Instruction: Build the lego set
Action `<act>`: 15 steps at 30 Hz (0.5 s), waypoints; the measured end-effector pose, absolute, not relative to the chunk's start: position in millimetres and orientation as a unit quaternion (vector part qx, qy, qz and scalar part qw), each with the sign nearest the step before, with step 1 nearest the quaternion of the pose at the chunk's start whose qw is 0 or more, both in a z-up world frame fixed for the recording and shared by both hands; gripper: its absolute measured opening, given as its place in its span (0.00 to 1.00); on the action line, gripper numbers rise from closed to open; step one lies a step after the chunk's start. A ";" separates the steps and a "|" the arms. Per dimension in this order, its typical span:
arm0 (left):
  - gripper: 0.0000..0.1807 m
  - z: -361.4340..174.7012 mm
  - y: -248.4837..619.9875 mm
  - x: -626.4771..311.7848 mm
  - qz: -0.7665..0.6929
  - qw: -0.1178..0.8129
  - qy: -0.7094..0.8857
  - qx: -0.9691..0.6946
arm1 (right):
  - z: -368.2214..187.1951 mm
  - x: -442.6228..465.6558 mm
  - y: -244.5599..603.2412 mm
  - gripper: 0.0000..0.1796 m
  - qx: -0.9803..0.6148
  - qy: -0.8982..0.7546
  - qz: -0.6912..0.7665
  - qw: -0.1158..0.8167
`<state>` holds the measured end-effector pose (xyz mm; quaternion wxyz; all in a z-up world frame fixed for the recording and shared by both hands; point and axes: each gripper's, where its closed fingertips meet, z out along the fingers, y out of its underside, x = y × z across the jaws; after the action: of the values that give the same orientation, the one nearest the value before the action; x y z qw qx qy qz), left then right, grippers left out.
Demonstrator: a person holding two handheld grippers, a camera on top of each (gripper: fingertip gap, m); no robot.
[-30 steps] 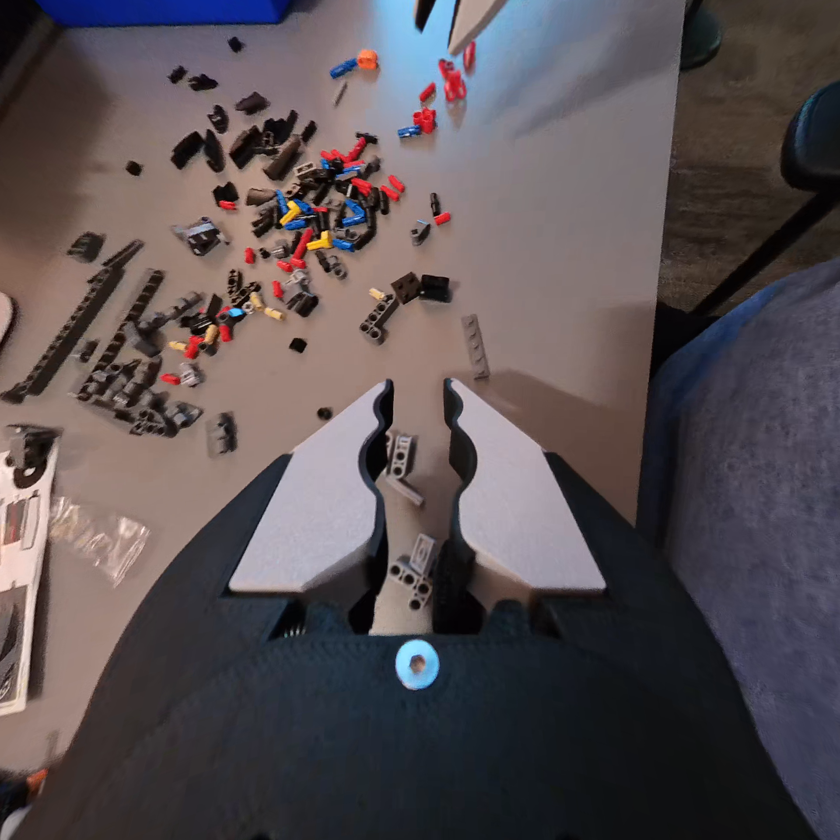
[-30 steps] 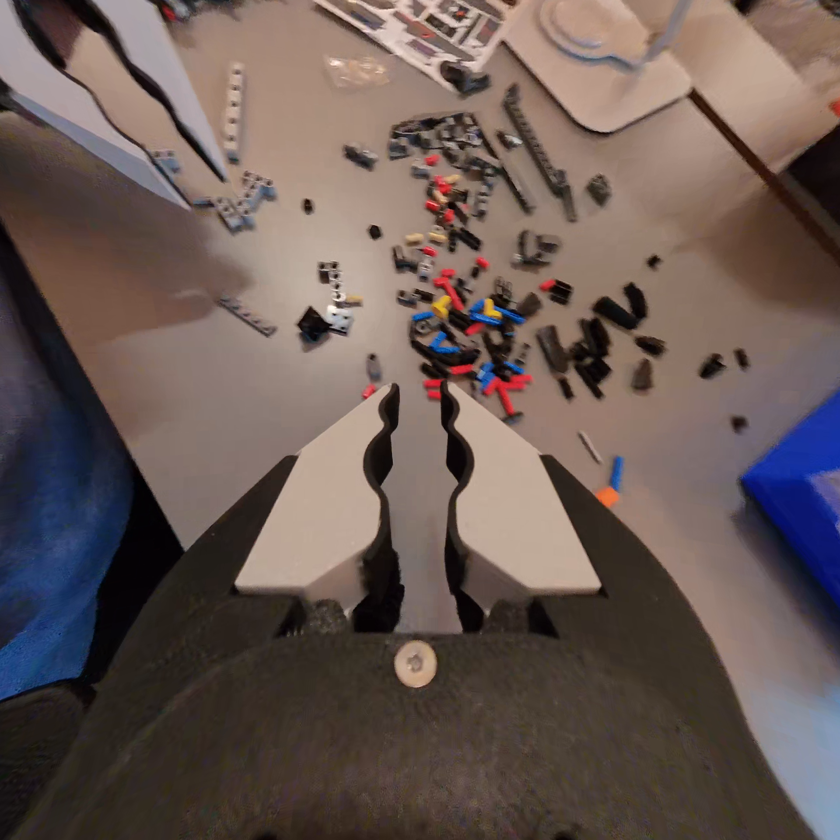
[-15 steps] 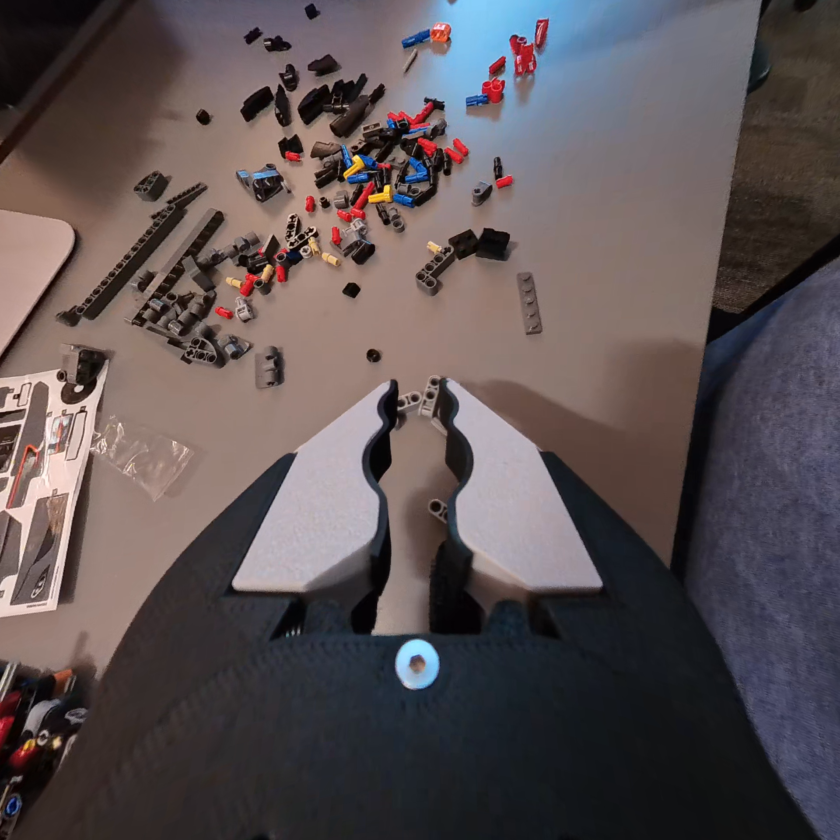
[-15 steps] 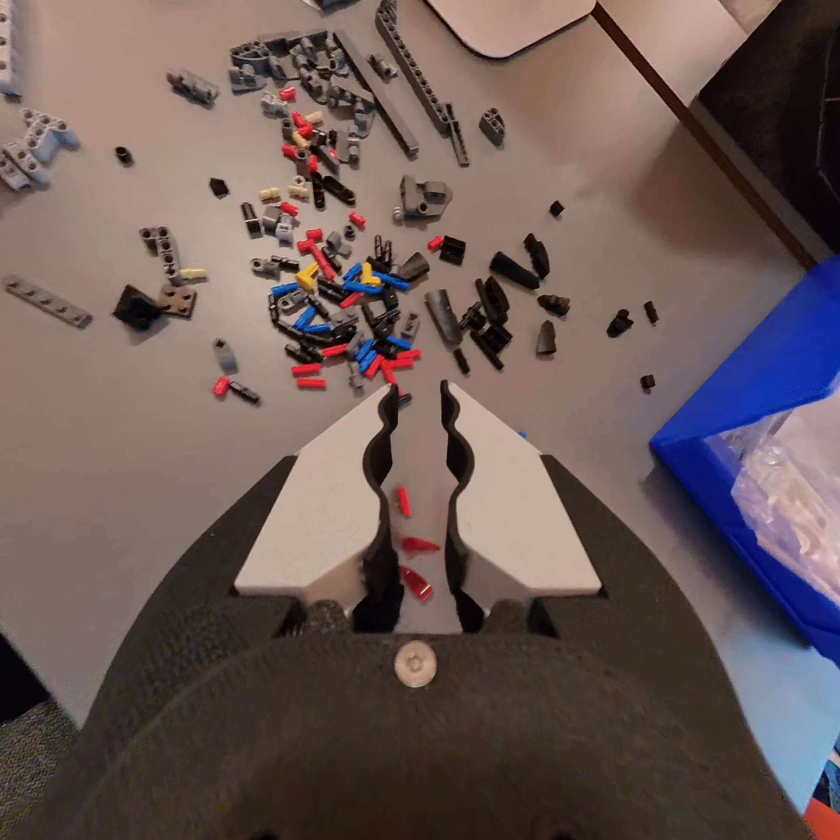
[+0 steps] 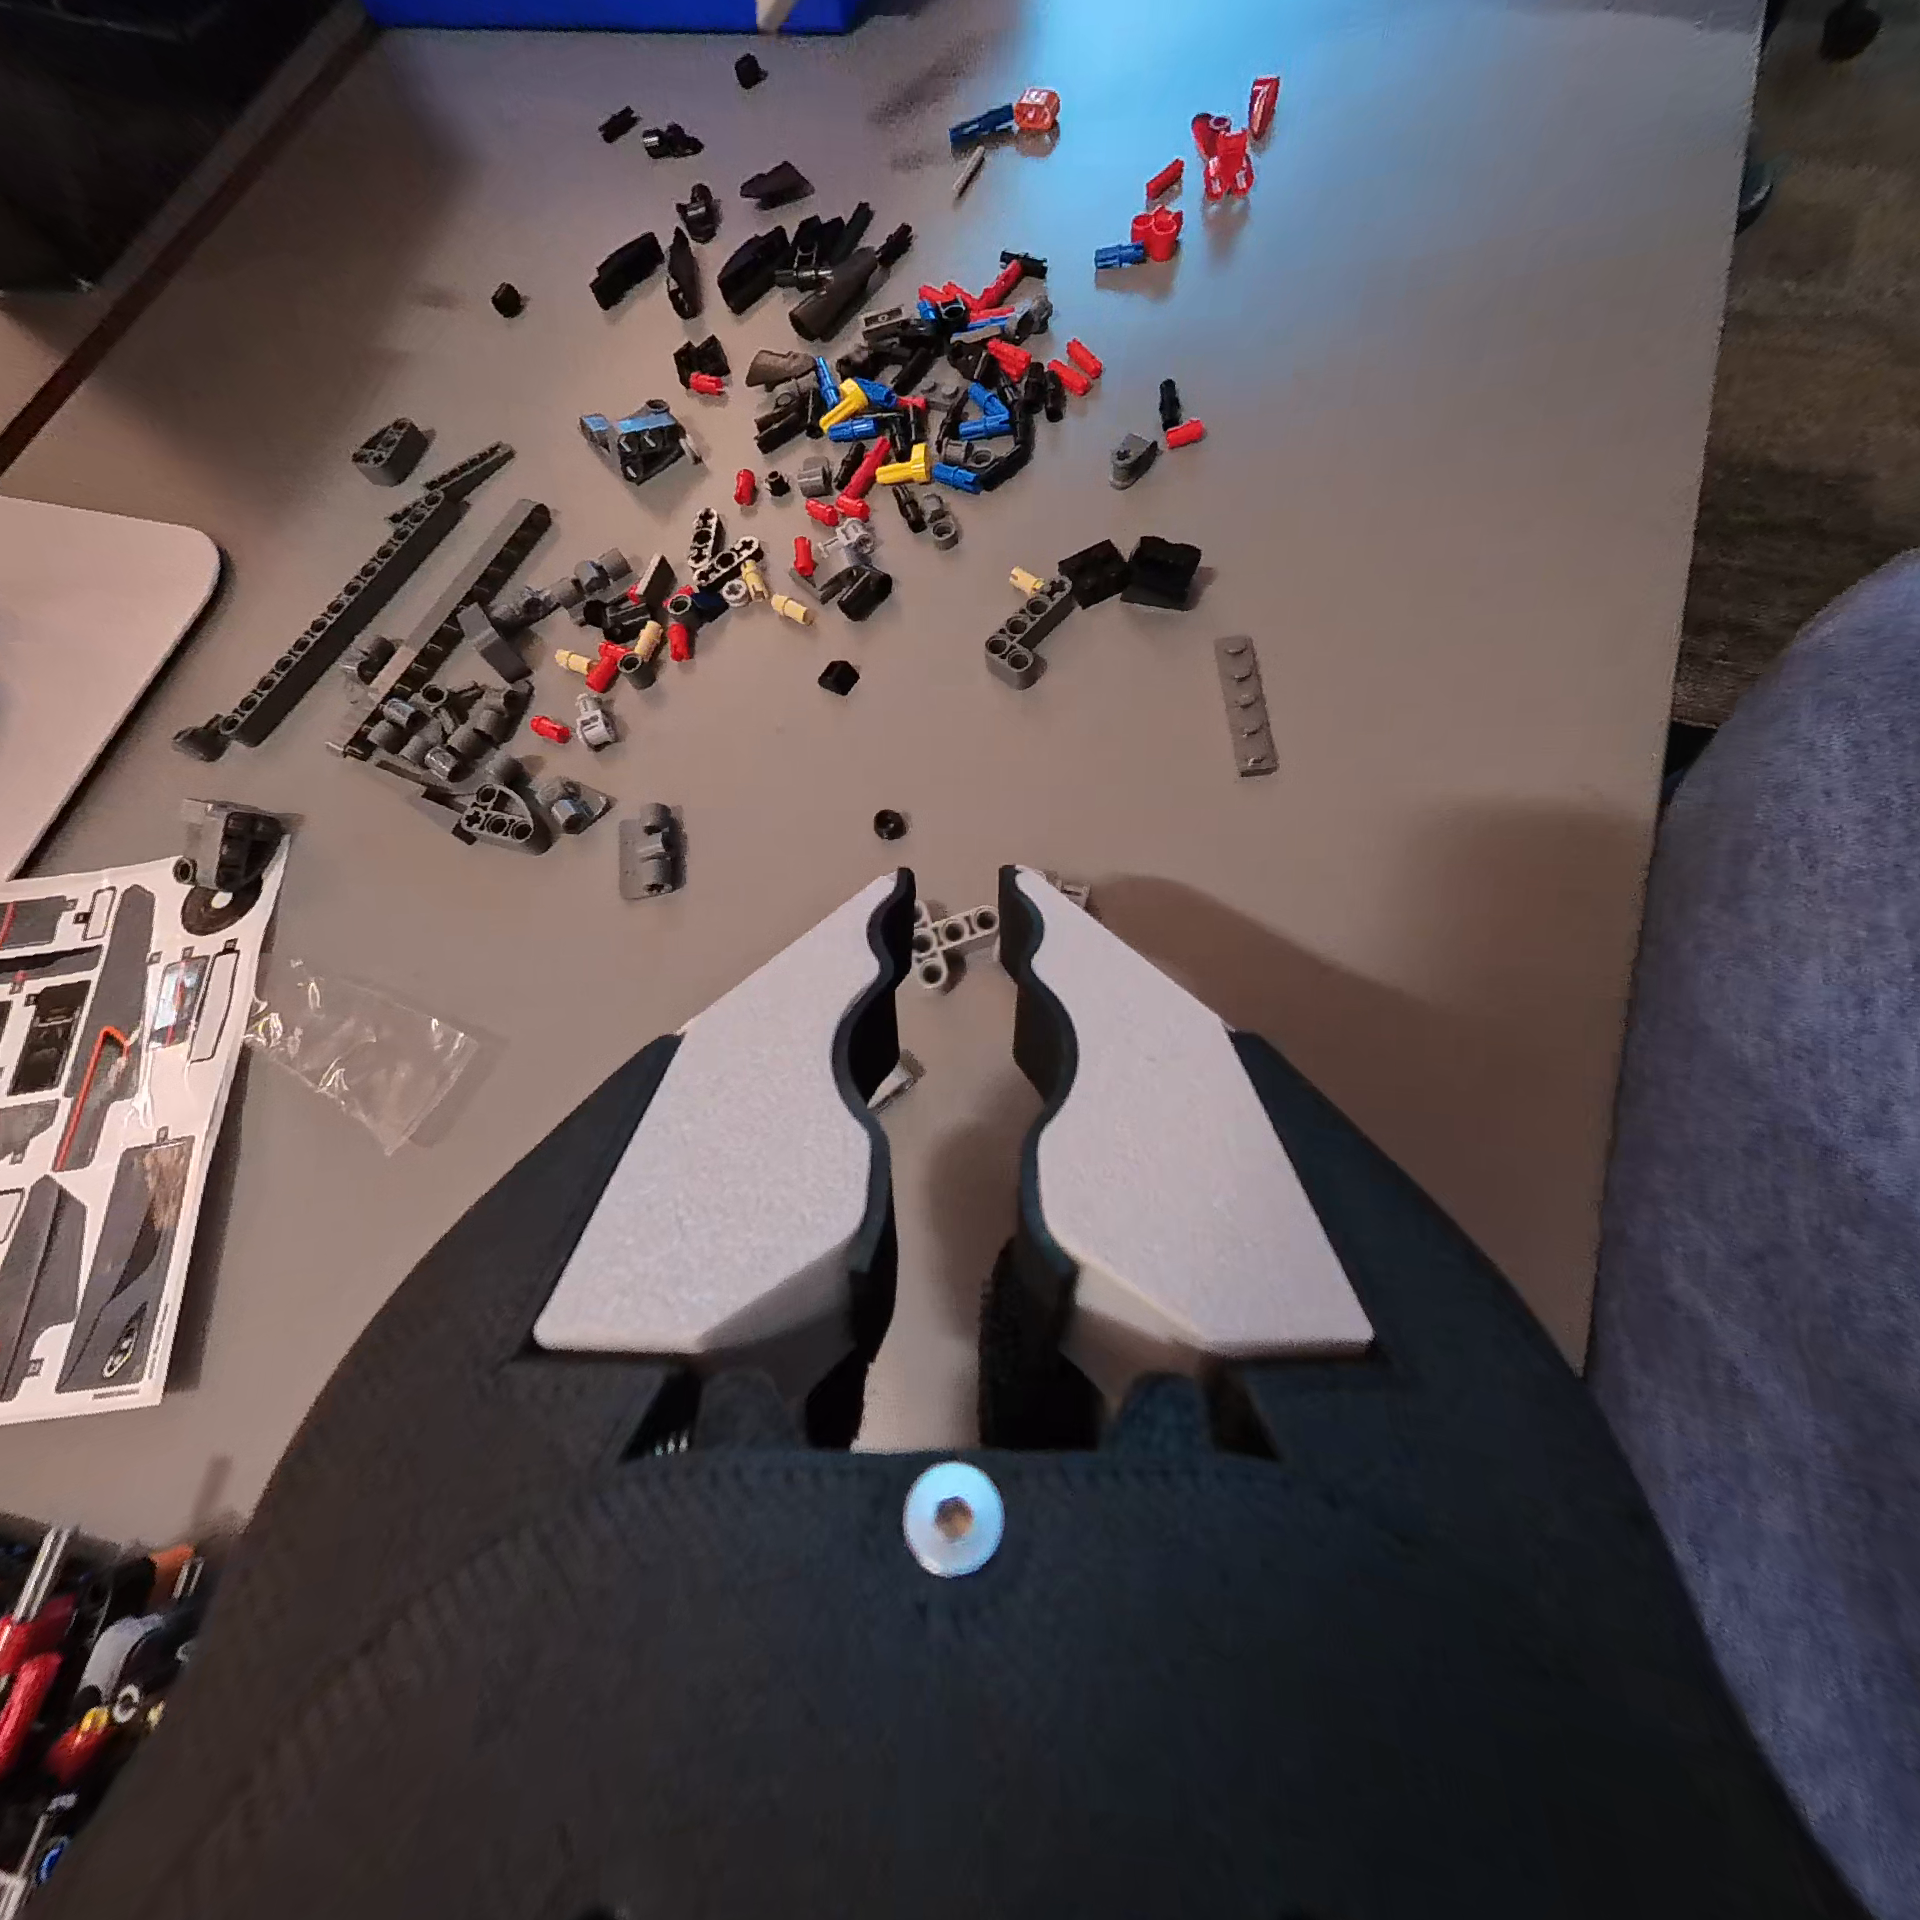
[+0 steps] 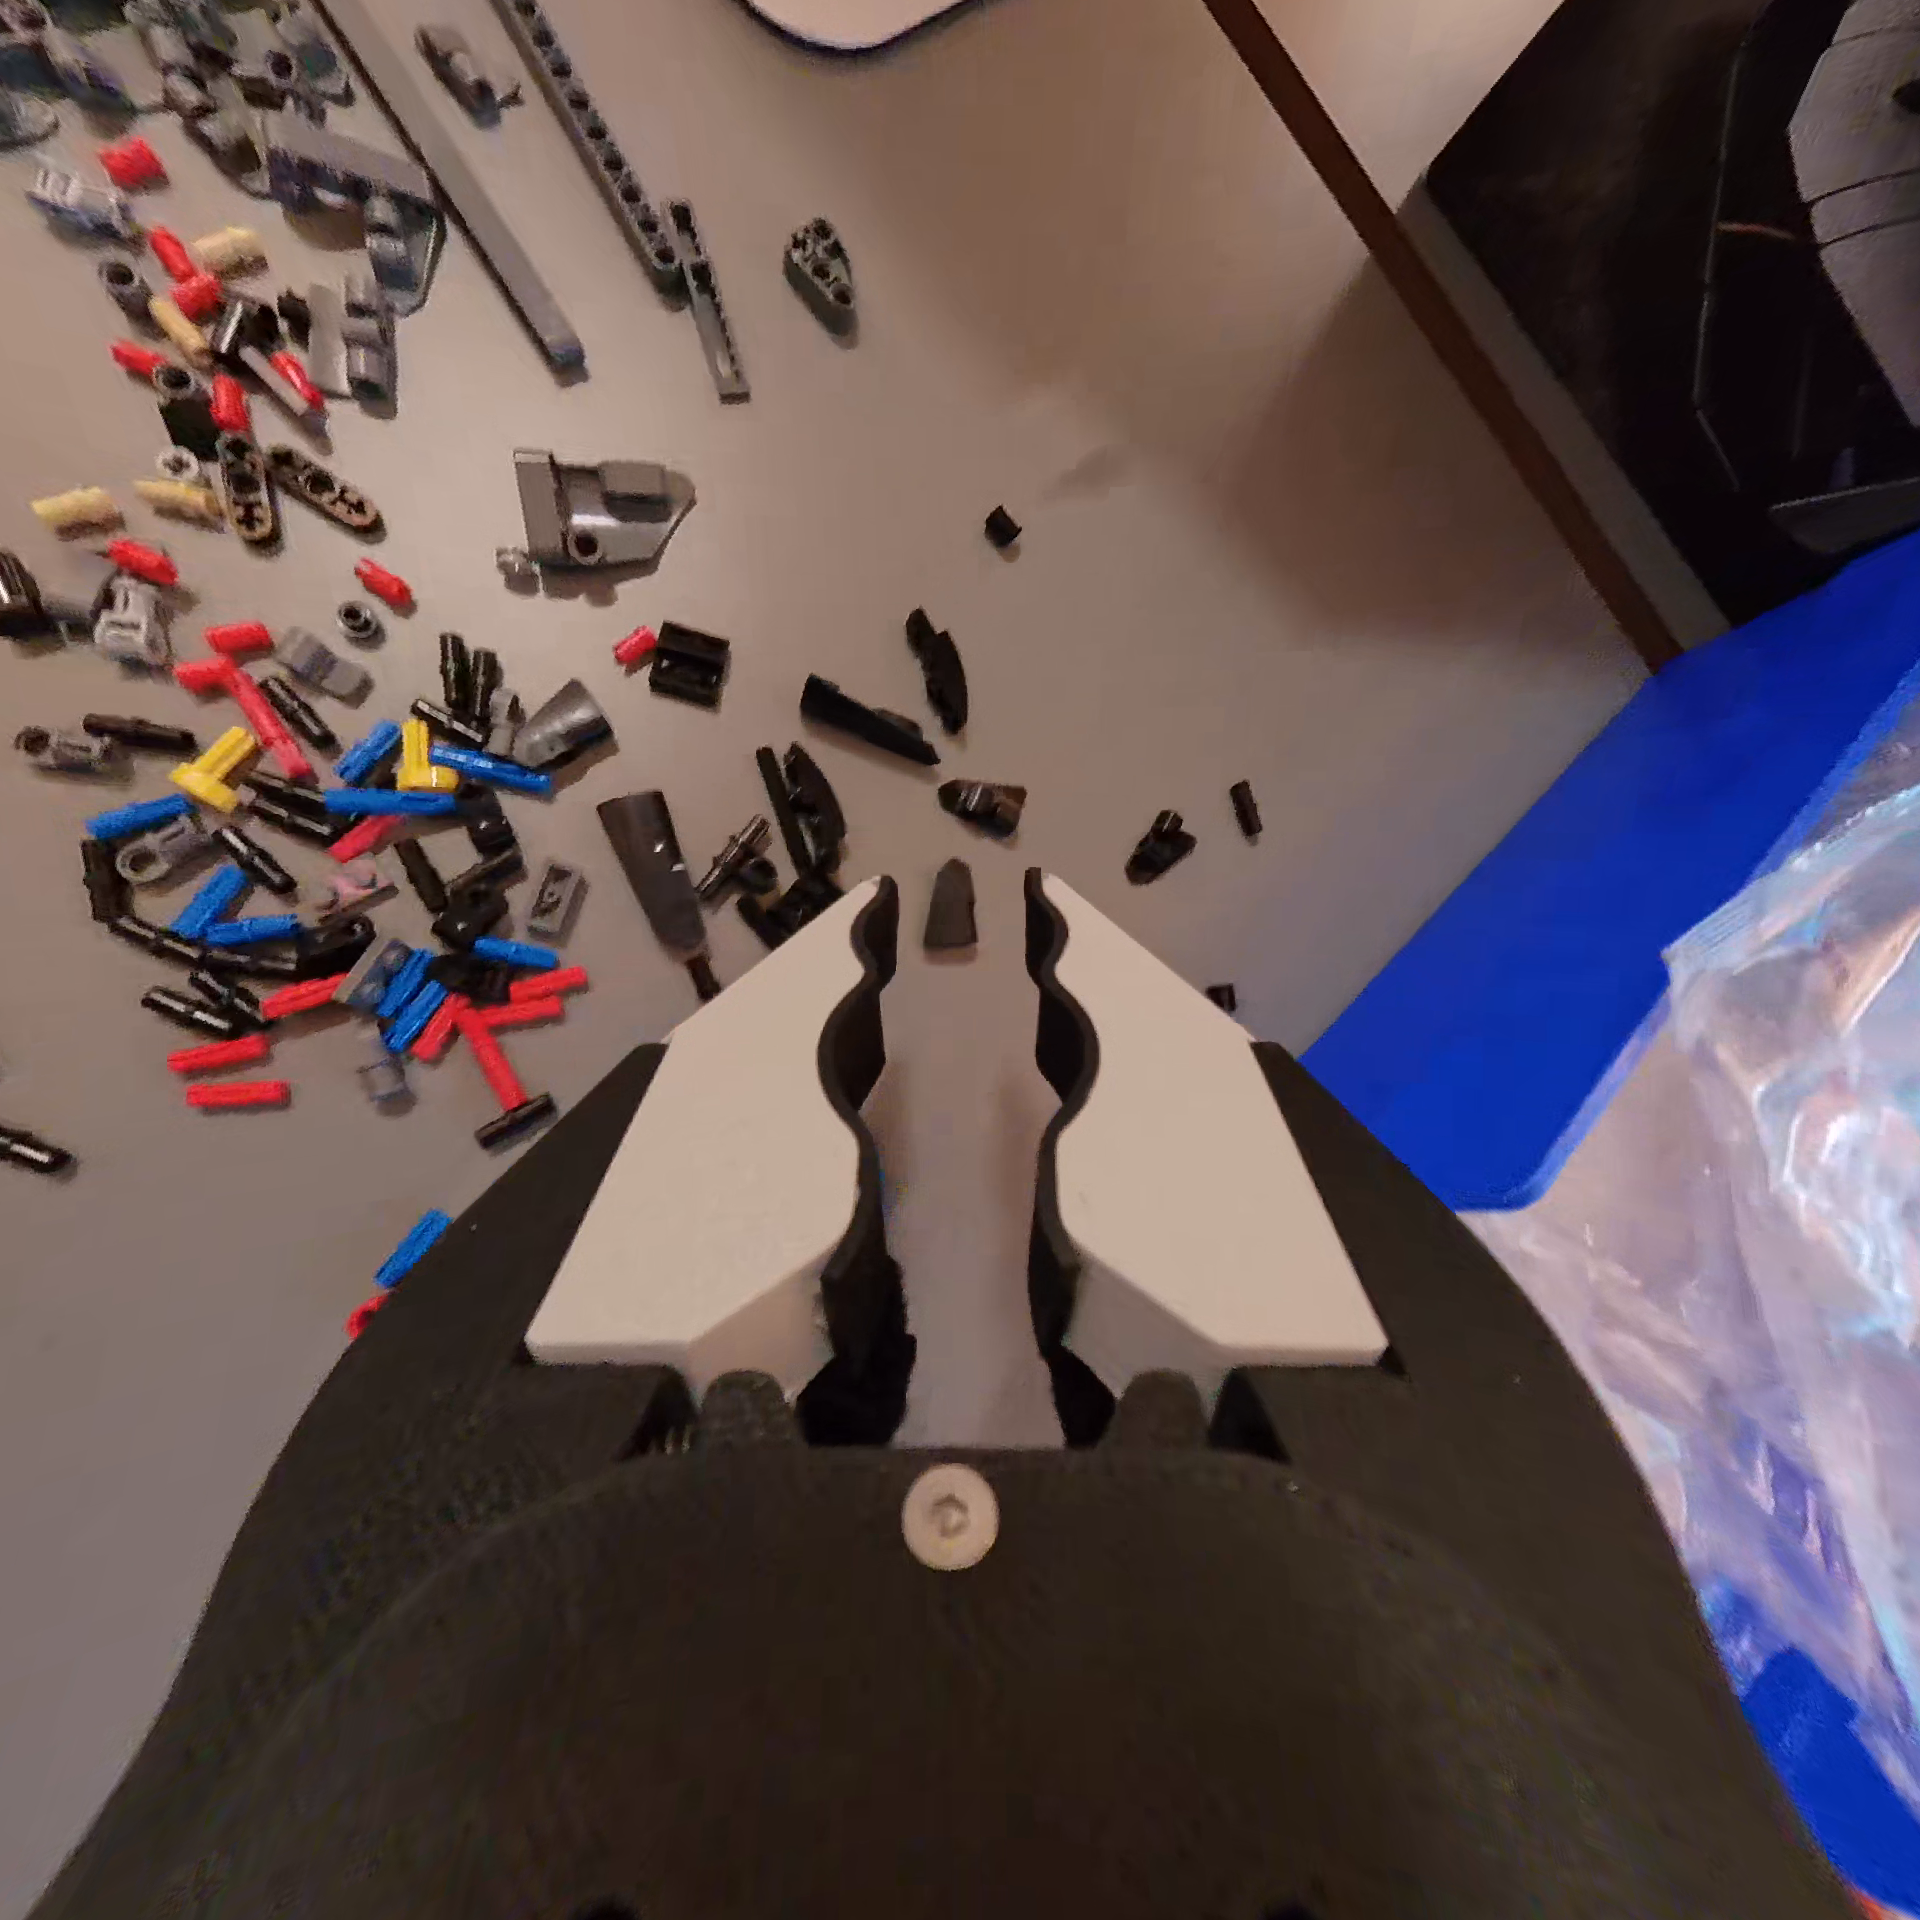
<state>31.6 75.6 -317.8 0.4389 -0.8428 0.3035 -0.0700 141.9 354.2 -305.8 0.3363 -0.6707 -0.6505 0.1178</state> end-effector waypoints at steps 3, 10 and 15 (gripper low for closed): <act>0.08 -318.1 77.0 30.2 -0.073 0.440 0.300 -0.843 | -302.0 129.1 357.9 0.12 -0.666 -0.659 0.127 0.327; 0.08 -314.3 78.9 18.4 -0.065 0.446 0.288 -0.845 | -310.8 120.1 345.0 0.09 -0.654 -0.696 0.134 0.265; 0.08 -315.9 79.5 18.1 -0.075 0.446 0.285 -0.845 | -327.6 130.6 320.3 0.09 -0.650 -0.712 0.152 0.217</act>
<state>18.1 79.5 -315.9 0.4456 -0.8454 0.2850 -0.0747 130.6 320.3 -327.6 0.2171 -0.6501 -0.7121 0.1520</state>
